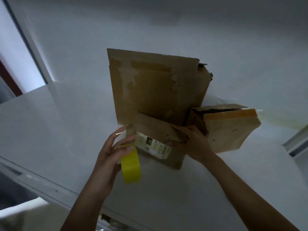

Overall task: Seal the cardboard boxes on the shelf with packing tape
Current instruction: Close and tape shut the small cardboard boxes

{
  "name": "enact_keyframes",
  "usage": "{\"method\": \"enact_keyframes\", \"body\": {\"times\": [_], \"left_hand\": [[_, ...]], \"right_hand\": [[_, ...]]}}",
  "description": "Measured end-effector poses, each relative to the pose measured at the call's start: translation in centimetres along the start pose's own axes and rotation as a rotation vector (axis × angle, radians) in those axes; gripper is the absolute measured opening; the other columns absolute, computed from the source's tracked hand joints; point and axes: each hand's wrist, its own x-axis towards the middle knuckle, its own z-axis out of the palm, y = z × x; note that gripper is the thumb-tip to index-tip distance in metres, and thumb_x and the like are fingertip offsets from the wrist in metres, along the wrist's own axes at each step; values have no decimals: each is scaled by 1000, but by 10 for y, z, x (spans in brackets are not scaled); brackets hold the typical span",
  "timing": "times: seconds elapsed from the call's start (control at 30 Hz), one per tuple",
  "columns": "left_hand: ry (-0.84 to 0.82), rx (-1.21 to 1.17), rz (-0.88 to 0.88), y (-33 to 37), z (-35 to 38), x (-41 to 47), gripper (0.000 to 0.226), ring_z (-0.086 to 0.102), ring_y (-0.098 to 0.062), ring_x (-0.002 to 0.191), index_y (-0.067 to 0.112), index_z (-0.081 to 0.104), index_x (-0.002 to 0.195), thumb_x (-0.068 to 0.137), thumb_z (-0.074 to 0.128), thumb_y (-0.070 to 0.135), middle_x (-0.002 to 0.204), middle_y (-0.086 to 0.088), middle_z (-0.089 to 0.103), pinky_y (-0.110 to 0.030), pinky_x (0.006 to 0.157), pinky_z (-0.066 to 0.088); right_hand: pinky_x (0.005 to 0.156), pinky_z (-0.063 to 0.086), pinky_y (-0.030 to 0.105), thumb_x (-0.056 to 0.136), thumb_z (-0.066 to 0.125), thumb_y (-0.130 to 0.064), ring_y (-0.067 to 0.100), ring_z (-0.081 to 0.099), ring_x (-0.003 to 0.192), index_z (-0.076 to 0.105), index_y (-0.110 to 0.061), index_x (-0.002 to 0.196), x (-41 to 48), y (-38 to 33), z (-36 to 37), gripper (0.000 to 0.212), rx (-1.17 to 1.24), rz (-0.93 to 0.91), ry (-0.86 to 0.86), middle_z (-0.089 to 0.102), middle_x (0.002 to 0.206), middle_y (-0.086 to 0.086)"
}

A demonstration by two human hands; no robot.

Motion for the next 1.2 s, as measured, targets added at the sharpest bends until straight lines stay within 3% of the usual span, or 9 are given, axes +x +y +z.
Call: {"method": "enact_keyframes", "body": {"times": [0.1, 0.23, 0.5, 0.63, 0.77, 0.9, 1.0, 1.1, 1.2], "left_hand": [[35, -9, -13, 0, -3, -1, 61, 64, -21, 118, 41, 57, 133, 76, 67, 22, 126, 1, 68, -46, 91, 53], [74, -15, -26, 1, -8, 0, 61, 63, -21, 119, 42, 56, 133, 75, 67, 25, 126, 2, 68, -45, 89, 53], [156, -24, -136, -8, -9, 4, 60, 62, -21, 116, 49, 61, 125, 70, 78, 31, 120, 9, 69, -41, 78, 55], [134, -11, -238, -18, -3, 4, 60, 65, -23, 109, 50, 61, 123, 69, 80, 33, 121, 7, 67, -38, 72, 57], [68, -44, -324, -24, 6, 7, 55, 67, -31, 107, 50, 62, 122, 74, 80, 28, 119, -1, 69, -39, 70, 57], [29, -76, -346, -28, 9, 9, 66, 69, -32, 106, 47, 63, 122, 61, 80, 30, 116, -4, 72, -44, 79, 57], [11, -86, -337, -31, 12, 10, 69, 68, -32, 106, 46, 62, 125, 60, 78, 29, 114, -4, 73, -44, 82, 54], [49, -104, -340, -36, 13, 11, 65, 67, -32, 107, 44, 63, 123, 61, 78, 29, 119, -7, 71, -46, 82, 55], [99, -32, -301, -36, 13, 9, 42, 68, -34, 103, 43, 66, 118, 81, 74, 25, 121, -1, 68, -47, 79, 58]], "right_hand": [[78, 56, 34, 77, 60, -71, 14, 62, 94, 56, -40, 129, -8, -12, -6, 60, 269, 155, -28, 60, 107, -11], [71, 61, 47, 78, 66, -63, 20, 62, 93, 63, -29, 106, -23, -10, 0, 45, 652, 462, -152, 56, 119, -4], [73, 61, 47, 77, 66, -64, 24, 56, 110, 52, -25, 128, -51, 10, 16, 66, 872, 699, -144, 58, 121, 2], [69, 61, 43, 82, 63, -60, 23, 61, 93, 56, -13, 130, -54, 13, 21, 68, 743, 674, -49, 62, 106, 3], [91, 51, 43, 92, 47, -58, 27, 61, 100, 60, -14, 124, -58, 13, 25, 56, 301, 458, 30, 67, 107, 8], [95, 46, 42, 68, 43, -83, 29, 45, 119, 37, -24, 140, -71, -3, 33, 93, 124, 318, 56, 48, 133, 4], [88, 48, 46, 47, 37, -85, 34, 41, 118, 36, -16, 144, -83, -18, 47, 119, -97, 214, 98, 40, 135, 12], [80, 50, 49, 45, 46, -84, 40, 45, 109, 42, -11, 142, -86, -17, 57, 122, -136, 147, 187, 45, 128, 18], [97, 42, 43, 47, 53, -87, 32, 28, 126, 21, -21, 150, -83, -17, 48, 126, -98, 218, 18, 27, 143, 10]]}}
